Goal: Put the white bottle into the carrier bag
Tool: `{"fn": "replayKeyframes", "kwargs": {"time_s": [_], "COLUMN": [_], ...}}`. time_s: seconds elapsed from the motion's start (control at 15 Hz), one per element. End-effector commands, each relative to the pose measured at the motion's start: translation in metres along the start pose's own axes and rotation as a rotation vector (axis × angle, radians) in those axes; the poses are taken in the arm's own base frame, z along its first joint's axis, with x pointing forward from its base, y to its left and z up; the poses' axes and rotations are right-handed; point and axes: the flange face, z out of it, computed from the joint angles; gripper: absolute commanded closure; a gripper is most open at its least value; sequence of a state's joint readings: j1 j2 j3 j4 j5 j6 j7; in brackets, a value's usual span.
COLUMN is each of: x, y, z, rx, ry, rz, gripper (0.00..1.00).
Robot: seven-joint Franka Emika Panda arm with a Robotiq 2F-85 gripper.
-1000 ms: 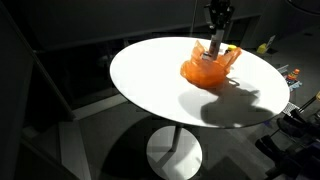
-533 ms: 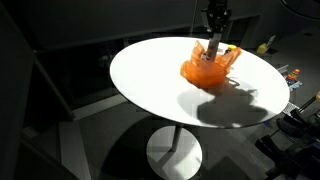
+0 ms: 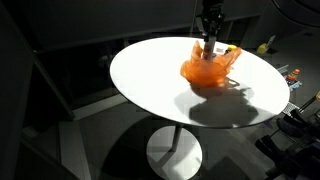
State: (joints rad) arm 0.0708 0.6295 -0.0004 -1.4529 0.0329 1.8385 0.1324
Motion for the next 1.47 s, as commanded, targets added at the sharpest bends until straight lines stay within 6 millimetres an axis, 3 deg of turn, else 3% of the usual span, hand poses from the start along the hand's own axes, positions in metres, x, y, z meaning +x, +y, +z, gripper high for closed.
{"fn": "replayKeyframes", "kwargs": {"time_s": [0.0, 0.53, 1.4], "x": [0.012, 0.030, 0.052], "y": [0.005, 0.010, -0.011], "z": [-0.008, 0.001, 0.032], "rx": [-0.020, -0.016, -0.014], "ry": [0.027, 0.028, -0.008], "rz": [0.002, 0.001, -0.047], "gripper": [0.90, 0.90, 0.90]}}
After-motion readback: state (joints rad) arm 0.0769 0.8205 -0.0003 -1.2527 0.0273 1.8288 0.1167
